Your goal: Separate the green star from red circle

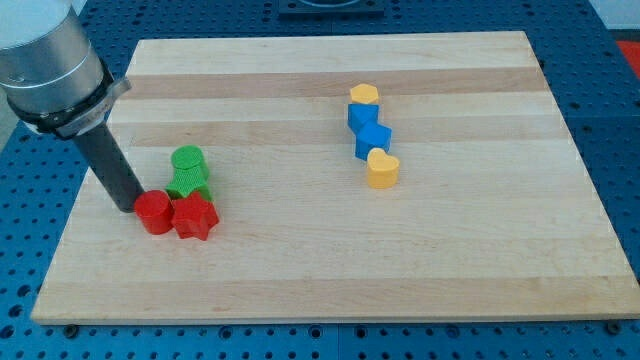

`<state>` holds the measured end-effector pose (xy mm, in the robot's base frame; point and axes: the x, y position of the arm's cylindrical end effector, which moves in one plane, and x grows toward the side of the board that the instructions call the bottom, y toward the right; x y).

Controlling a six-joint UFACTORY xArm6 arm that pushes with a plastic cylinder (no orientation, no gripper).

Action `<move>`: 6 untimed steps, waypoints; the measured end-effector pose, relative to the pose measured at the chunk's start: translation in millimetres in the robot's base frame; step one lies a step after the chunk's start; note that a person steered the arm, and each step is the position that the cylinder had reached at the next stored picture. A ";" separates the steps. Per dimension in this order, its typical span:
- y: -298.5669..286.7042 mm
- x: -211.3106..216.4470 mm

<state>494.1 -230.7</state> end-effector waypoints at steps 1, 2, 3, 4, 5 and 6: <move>0.7 0.1; 15.2 -7.3; 35.4 -19.3; 55.2 -28.9; 62.5 -29.4; 62.5 -28.0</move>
